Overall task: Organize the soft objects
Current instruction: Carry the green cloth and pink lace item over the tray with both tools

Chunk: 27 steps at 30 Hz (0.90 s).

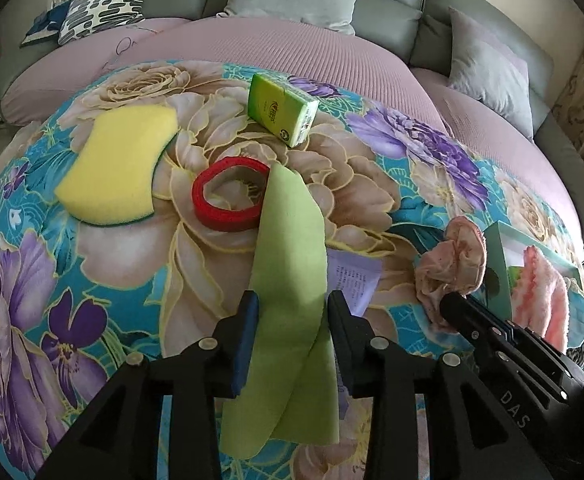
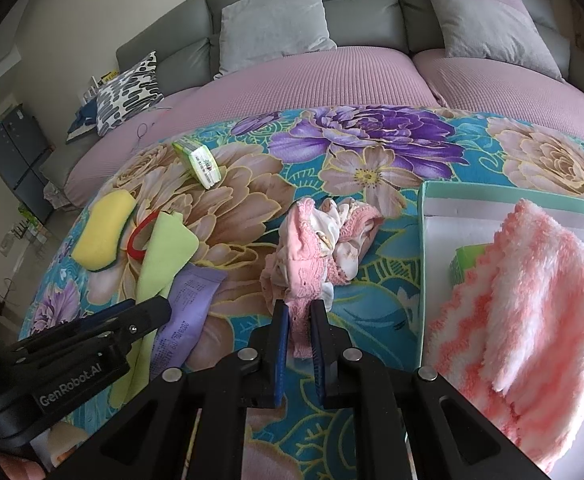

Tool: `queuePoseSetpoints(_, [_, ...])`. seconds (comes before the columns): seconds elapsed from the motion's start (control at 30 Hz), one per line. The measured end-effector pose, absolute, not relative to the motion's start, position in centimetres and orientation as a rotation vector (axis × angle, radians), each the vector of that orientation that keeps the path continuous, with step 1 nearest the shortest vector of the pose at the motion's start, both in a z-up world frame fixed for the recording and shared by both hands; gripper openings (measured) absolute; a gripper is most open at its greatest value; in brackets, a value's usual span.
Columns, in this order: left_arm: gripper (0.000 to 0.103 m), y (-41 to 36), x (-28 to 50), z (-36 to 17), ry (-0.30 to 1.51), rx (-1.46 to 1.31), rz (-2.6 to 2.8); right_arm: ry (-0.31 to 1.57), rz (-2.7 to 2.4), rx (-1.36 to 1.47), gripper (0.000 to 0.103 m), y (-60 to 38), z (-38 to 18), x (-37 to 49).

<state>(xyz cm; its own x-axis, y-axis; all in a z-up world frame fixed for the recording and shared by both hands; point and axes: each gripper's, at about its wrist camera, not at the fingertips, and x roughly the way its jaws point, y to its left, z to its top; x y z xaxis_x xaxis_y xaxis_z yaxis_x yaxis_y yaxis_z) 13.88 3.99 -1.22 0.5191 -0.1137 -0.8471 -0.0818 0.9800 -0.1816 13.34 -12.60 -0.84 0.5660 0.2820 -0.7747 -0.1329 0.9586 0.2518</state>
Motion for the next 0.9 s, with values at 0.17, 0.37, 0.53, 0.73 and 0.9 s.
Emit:
queuePoseSetpoints(0.17, [0.033,4.0,14.2,-1.9,1.036,-0.216,-0.005,0.939,0.246,0.172,0.012,-12.6,-0.9,13.3])
queuePoseSetpoints(0.37, [0.005,5.5,13.8,-1.3,1.004,-0.269,0.038,0.936,0.248,0.174,0.012,-12.6,-0.8,13.3])
queuePoseSetpoints(0.53, [0.004,5.7,13.0,1.1,0.908,-0.269,0.039,0.897,0.267,0.203,0.005,-13.2,0.1,13.0])
queuePoseSetpoints(0.73, [0.005,5.4,11.8,4.4,0.805,-0.255,0.015,0.822,0.296,0.254,0.004,-14.3,2.3,12.1])
queuePoseSetpoints(0.9, [0.004,4.5,10.9,6.7,0.742,-0.242,-0.015,0.722,0.291,0.303,0.004,-16.3,5.4,10.3])
